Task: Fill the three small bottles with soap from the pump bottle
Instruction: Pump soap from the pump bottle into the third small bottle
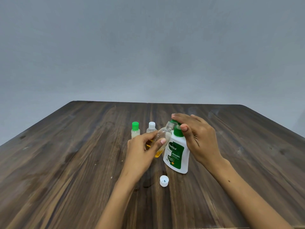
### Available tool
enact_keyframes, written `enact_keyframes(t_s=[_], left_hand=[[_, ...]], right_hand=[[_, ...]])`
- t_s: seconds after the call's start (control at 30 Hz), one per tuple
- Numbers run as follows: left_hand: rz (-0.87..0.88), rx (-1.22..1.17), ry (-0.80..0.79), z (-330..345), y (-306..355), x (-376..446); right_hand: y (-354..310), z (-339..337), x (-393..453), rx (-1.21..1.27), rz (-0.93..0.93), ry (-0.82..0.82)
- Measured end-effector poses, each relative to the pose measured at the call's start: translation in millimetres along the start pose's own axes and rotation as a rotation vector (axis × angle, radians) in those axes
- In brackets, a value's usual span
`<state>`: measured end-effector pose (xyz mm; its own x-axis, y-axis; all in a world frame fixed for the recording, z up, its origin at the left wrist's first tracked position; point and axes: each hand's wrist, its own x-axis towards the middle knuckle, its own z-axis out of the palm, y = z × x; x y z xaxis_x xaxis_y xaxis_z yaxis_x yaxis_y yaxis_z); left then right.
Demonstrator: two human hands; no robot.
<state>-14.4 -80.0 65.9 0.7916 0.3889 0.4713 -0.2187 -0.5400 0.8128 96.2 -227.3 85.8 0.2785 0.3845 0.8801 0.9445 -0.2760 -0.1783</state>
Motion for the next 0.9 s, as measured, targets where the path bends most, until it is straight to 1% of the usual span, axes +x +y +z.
enact_keyframes(t_s=[0.1,0.27,0.47,0.63,0.83,0.9], left_hand=[[0.002,-0.01,0.008,0.2,0.0,1.2],[-0.001,-0.022,0.001,1.9,0.3,1.5],[-0.004,-0.021,0.006,2.1,-0.8,1.1],[-0.001,-0.006,-0.001,0.8,-1.1,1.0],[0.005,-0.016,-0.005,0.5,1.1,2.0],[0.009,-0.019,-0.01,0.1,1.0,2.9]], right_hand=[[1.4,-1.5,3.8,0.006,-0.002,-0.018],[2.6,2.8,-8.7,0.033,0.043,0.002],[0.0,-2.3,2.2,0.001,0.007,-0.02],[0.5,1.3,-6.2,0.022,0.038,-0.013],[1.0,-1.9,2.7,0.006,-0.003,-0.007],[1.0,-0.2,1.2,0.023,0.016,0.004]])
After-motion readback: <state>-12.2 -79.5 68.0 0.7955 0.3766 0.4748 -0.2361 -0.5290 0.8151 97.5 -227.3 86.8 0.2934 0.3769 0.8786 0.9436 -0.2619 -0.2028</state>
